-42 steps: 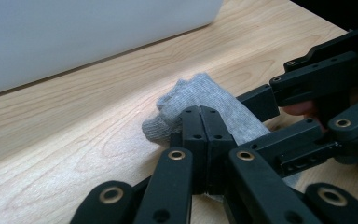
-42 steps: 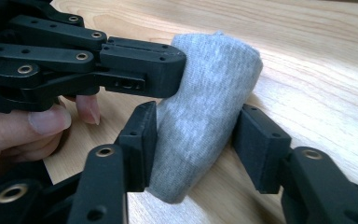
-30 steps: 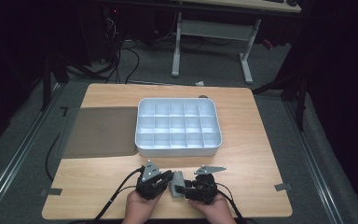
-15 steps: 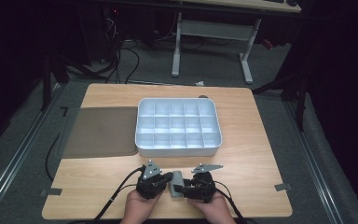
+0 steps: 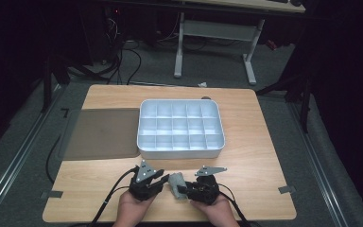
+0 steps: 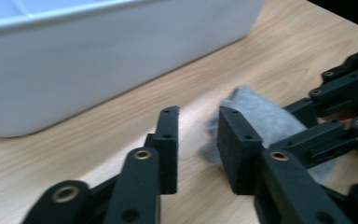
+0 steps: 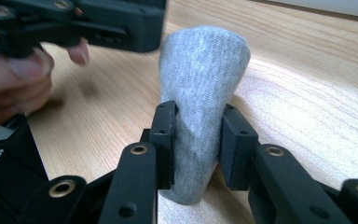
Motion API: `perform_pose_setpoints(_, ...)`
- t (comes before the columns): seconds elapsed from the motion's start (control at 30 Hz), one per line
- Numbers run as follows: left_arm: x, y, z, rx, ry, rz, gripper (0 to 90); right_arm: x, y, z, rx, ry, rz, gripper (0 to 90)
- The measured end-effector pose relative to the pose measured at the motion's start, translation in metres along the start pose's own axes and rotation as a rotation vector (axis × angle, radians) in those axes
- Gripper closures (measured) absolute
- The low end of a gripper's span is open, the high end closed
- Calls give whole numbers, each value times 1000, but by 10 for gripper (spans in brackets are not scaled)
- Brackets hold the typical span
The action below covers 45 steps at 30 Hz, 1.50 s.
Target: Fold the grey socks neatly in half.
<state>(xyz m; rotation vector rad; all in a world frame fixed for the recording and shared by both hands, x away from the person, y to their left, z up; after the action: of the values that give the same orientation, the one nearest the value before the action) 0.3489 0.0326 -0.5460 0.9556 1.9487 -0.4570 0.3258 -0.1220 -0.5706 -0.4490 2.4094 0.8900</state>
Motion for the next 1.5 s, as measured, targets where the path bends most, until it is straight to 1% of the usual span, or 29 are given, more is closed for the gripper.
perform_pose_setpoints(0.1,4,15,-14,-47,-7,11,615,0,0,-1,-4,2,-9,714)
perform_pose_setpoints(0.17,10,24,-23,-68,-8,11,579,1,0,-1,-6,1,-18,716)
perform_pose_setpoints(0.23,19,33,-29,-85,2,3,535,1,0,-3,-5,6,-26,716)
perform_pose_setpoints(0.27,23,36,-32,-91,0,-7,517,1,0,-3,-3,6,-32,717)
perform_pose_setpoints(0.37,34,43,-39,-107,-11,-32,473,0,1,-5,8,4,-41,722)
perform_pose_setpoints(0.43,37,46,-42,-109,-12,-37,447,-2,0,-7,14,-4,-40,728)
perform_pose_setpoints(0.47,39,47,-43,-113,-12,-34,438,-3,0,-8,19,-1,-27,730)
perform_pose_setpoints(0.5,40,48,-44,-117,-11,-35,431,-4,-1,-9,22,0,-25,732)
perform_pose_setpoints(0.53,41,49,-44,-111,-13,-44,423,-4,0,-11,25,2,-27,734)
perform_pose_setpoints(0.6,42,50,-44,-100,-14,-53,402,-6,0,-14,49,4,-41,736)
perform_pose_setpoints(0.67,40,50,-45,-95,-25,-55,394,-7,-1,-17,68,0,-62,737)
perform_pose_setpoints(0.7,40,49,-45,-90,-29,-56,388,-8,-1,-18,80,4,-62,738)
perform_pose_setpoints(0.8,41,47,-43,-75,-27,-47,381,-9,-3,-21,118,16,-82,739)
perform_pose_setpoints(0.9,42,46,-40,-74,-18,-25,376,-11,-4,-21,145,25,-92,739)
perform_pose_setpoints(0.97,42,45,-40,-71,-16,-15,368,-12,-5,-21,157,34,-98,739)
perform_pose_setpoints(1.07,42,45,-40,-72,-22,-10,364,-12,-4,-22,163,42,-103,739)
perform_pose_setpoints(1.2,42,47,-41,-72,-25,-9,364,-14,-6,-24,183,50,-107,739)
perform_pose_setpoints(1.33,42,48,-41,-72,-30,-19,365,-16,-7,-27,199,60,-117,738)
perform_pose_setpoints(1.5,42,46,-40,-69,-26,-13,366,-18,-7,-33,212,72,-129,738)
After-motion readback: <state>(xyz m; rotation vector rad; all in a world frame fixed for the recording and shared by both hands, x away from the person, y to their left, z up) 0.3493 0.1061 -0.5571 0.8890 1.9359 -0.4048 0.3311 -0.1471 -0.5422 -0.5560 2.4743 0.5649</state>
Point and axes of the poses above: each handheld gripper's, and its own axes: z roughly forward along the jaws, x roughly out of its underside, y roughly to its left, the point moved 7 cm from there along z, roughly forward along the jaws, and after that the axes turned 13 degrees about z, right-handed, at the moved point
